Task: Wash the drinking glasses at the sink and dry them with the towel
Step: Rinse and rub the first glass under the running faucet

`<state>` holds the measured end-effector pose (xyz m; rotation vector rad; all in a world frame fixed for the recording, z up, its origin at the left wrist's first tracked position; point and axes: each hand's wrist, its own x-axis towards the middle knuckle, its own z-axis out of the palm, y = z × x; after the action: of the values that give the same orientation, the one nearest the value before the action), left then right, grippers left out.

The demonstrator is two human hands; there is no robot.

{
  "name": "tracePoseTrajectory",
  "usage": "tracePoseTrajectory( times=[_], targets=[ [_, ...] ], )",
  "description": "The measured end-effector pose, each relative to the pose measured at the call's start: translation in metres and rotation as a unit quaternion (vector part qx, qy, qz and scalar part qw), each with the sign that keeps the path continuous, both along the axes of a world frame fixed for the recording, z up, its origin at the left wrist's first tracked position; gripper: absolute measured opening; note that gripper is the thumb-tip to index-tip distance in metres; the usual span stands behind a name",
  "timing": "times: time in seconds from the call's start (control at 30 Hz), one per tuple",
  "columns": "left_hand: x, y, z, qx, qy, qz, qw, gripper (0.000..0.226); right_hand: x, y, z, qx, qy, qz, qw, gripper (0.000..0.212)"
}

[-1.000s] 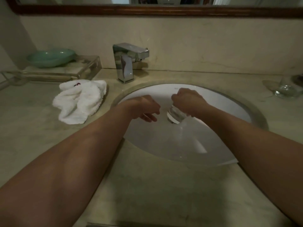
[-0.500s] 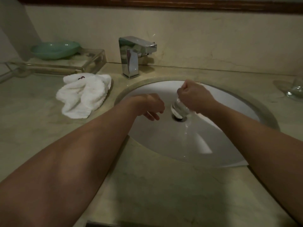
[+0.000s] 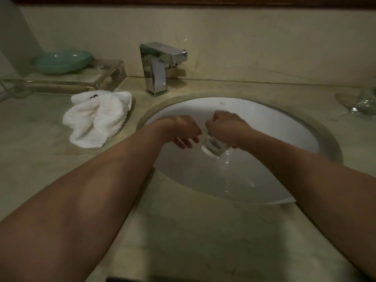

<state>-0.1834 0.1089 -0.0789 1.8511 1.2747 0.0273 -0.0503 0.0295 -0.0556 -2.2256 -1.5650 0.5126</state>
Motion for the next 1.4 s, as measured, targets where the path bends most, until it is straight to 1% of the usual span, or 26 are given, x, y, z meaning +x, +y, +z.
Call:
tracePoseTrajectory(
  times=[0.03, 0.13, 0.2, 0.27, 0.37, 0.47, 0.5, 0.57, 0.6, 0.7, 0.8, 0.9, 1.0, 1.1, 1.2, 1.3, 1.4],
  targets=[
    [0.0, -0.001, 0.001, -0.001, 0.001, -0.002, 1.0, 0.028, 0.0, -0.002, 0.0, -0.01, 0.005, -0.001, 1.0, 0.031],
    [0.001, 0.0, 0.0, 0.002, 0.012, -0.005, 1.0, 0.026, 0.003, -0.003, -0.001, 0.034, 0.011, 0.0, 0.999, 0.03],
    [0.0, 0.0, -0.001, -0.002, 0.01, -0.004, 1.0, 0.026, 0.002, -0.004, -0.001, 0.002, 0.002, 0.012, 1.0, 0.027],
    [0.001, 0.0, -0.001, -0.004, 0.008, -0.002, 1.0, 0.025, 0.001, -0.005, -0.002, -0.015, 0.016, 0.016, 1.0, 0.027],
    [0.001, 0.001, -0.001, 0.003, 0.011, -0.004, 1.0, 0.025, -0.001, -0.001, -0.003, 0.039, 0.031, 0.014, 0.999, 0.026],
    [-0.001, 0.0, 0.0, -0.001, 0.004, -0.002, 1.0, 0.024, -0.002, -0.004, -0.003, -0.01, 0.022, 0.013, 1.0, 0.026],
    [0.0, -0.001, 0.001, -0.001, 0.006, -0.004, 1.0, 0.023, -0.001, -0.005, -0.003, -0.004, 0.023, 0.009, 1.0, 0.026],
    [0.0, 0.001, 0.001, -0.005, 0.01, -0.003, 1.0, 0.022, 0.0, -0.004, -0.005, 0.039, 0.027, -0.002, 0.999, 0.028],
    [-0.002, 0.001, 0.0, -0.008, 0.007, -0.001, 1.0, 0.023, -0.002, -0.003, -0.005, 0.04, 0.036, -0.004, 0.999, 0.029],
    [-0.001, 0.001, -0.001, -0.004, 0.001, 0.0, 1.0, 0.025, -0.006, -0.007, -0.003, 0.003, 0.047, 0.004, 0.999, 0.029],
    [-0.002, 0.001, -0.002, -0.005, -0.002, 0.003, 1.0, 0.024, -0.006, -0.004, -0.003, 0.047, 0.063, -0.005, 0.997, 0.028],
    [-0.002, 0.0, 0.0, -0.006, -0.009, 0.008, 1.0, 0.023, -0.002, -0.006, -0.003, 0.011, 0.061, -0.02, 0.998, 0.025],
    [0.001, 0.001, -0.003, -0.005, -0.016, 0.007, 1.0, 0.023, 0.002, -0.006, -0.004, 0.03, 0.064, -0.021, 0.997, 0.027],
    [0.0, 0.002, -0.002, -0.013, -0.023, 0.004, 1.0, 0.021, 0.003, -0.008, -0.002, 0.017, 0.063, -0.018, 0.998, 0.027],
    [-0.001, 0.003, -0.003, -0.029, -0.029, 0.002, 0.999, 0.019, 0.003, -0.01, -0.003, 0.055, 0.087, -0.013, 0.995, 0.029],
    [-0.001, 0.002, -0.003, -0.027, -0.034, 0.002, 0.999, 0.022, -0.001, -0.012, -0.003, 0.017, 0.087, 0.001, 0.996, 0.027],
    [0.001, 0.002, -0.001, -0.04, -0.06, 0.026, 0.997, 0.022, 0.0, -0.007, -0.004, 0.066, 0.107, -0.005, 0.992, 0.029]
  ],
)
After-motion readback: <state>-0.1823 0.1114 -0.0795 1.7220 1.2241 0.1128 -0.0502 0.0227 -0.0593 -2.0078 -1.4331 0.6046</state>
